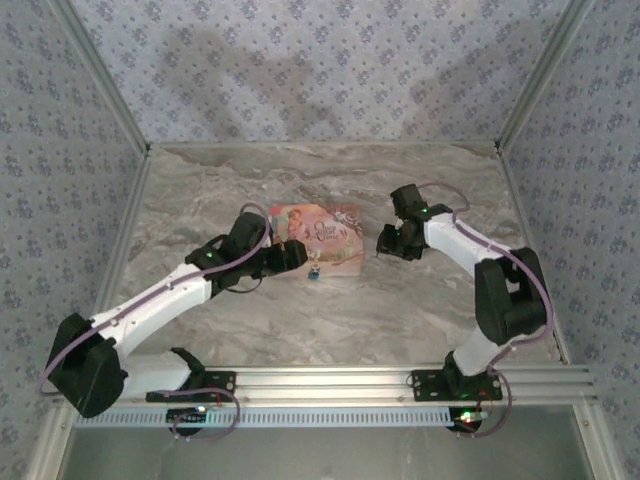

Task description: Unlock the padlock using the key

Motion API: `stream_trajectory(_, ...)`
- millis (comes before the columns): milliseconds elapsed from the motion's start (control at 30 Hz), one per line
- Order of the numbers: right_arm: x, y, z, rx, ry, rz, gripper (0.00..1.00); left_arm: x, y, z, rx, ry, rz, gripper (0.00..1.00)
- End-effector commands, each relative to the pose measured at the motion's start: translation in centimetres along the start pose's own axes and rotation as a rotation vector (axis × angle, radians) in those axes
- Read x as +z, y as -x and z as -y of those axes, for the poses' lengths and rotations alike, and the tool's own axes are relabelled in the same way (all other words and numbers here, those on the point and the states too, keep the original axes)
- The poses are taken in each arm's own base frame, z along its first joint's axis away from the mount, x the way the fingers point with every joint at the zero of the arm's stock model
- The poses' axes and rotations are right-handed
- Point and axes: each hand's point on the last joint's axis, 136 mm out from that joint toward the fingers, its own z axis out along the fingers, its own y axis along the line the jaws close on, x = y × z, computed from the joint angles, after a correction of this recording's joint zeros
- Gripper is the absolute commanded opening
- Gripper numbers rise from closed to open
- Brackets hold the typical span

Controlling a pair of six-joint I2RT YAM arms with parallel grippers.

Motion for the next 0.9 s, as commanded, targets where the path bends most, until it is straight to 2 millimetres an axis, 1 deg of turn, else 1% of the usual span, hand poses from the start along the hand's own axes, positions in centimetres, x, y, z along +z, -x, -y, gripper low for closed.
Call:
stream_trajectory(0, 1.0, 1.5, -0.2, -0.008, -0.018, 0.014, 0.41, -0.7, -0.9, -0.5, -0.04, 0.012, 0.017, 0.79)
stream_trajectory(133, 2.2, 1.9, -0.5, -0.015, -0.032, -0.004, 0.42, -1.0, -1.6, -0.8, -0.048, 0.013, 0.016, 0.79)
stream_trajectory(267, 3.0, 2.3, -0.8, -0.018, -0.036, -0.01, 0.42, -1.1, -2.0, -1.1, -0.055, 0.015, 0.015, 0.79)
stream_trajectory(367, 3.8, 2.1, -0.5, -0.014, -0.047, -0.026, 0.41, -0.9, -2.2, -1.5, -0.066, 0.019, 0.015, 0.79)
stream_trajectory(400, 3.5, 3.1, -1.2, -0.017, -0.035, -0.004, 0.41, -0.8, -2.2, -1.4, -0.066, 0.016, 0.015, 0.79)
stream_trajectory(600, 4.3, 3.7, -1.4, -0.029, -0.055, -0.016, 0.4, -0.2, -2.5, -1.7, -0.074, 0.019, 0.006, 0.79)
stream_trajectory(667, 4.7, 3.5, -1.3, -0.03, -0.063, -0.03, 0.38, -0.1, -2.6, -1.8, -0.081, 0.018, 0.005, 0.79)
stream_trajectory(833, 5.1, 3.0, -1.1, -0.04, -0.096, -0.041, 0.4, 0.0, -2.7, -1.9, -0.086, 0.017, 0.005, 0.79)
stream_trajectory(867, 5.1, 2.4, -0.7, -0.044, -0.116, -0.061, 0.4, 0.0, -2.7, -1.9, -0.086, 0.018, 0.007, 0.79)
